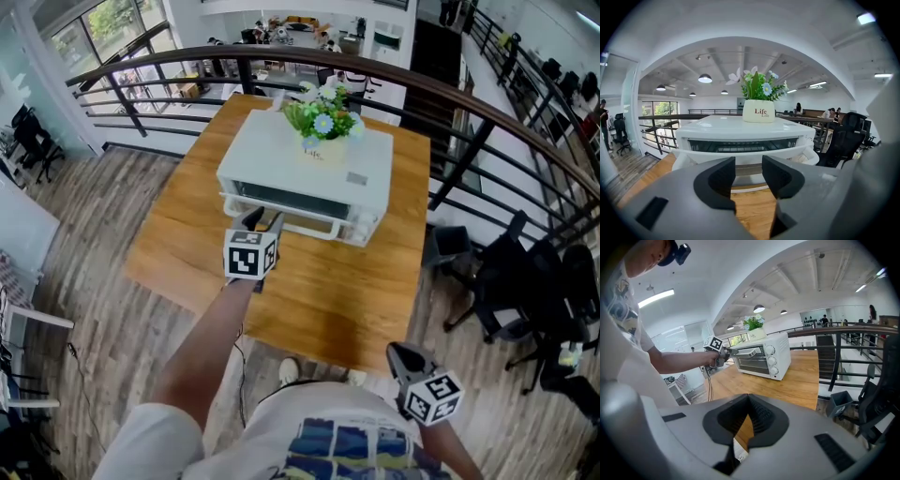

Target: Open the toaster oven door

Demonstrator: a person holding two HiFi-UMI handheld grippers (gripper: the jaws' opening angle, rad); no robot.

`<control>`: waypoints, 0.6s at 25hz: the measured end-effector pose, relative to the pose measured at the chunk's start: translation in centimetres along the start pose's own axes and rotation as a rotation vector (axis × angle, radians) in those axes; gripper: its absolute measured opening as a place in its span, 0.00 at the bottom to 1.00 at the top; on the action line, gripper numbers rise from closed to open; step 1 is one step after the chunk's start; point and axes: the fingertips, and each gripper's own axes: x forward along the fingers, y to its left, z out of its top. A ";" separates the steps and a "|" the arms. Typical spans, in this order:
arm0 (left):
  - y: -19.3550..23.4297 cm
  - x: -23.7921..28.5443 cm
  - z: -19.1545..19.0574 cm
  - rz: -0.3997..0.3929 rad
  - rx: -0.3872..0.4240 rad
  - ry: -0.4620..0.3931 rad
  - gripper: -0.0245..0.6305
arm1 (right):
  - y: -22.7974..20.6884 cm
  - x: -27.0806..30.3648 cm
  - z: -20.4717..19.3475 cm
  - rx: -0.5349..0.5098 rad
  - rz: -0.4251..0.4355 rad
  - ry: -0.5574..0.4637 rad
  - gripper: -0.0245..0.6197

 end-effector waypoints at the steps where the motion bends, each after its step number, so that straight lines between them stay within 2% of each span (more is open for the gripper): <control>1: -0.1 -0.2 -0.1 0.000 0.000 -0.005 0.31 | 0.0 0.0 0.0 0.001 0.000 0.001 0.04; 15: -0.5 -2.0 -2.7 -0.013 0.001 -0.030 0.31 | 1.0 1.1 0.1 -0.010 0.011 0.006 0.04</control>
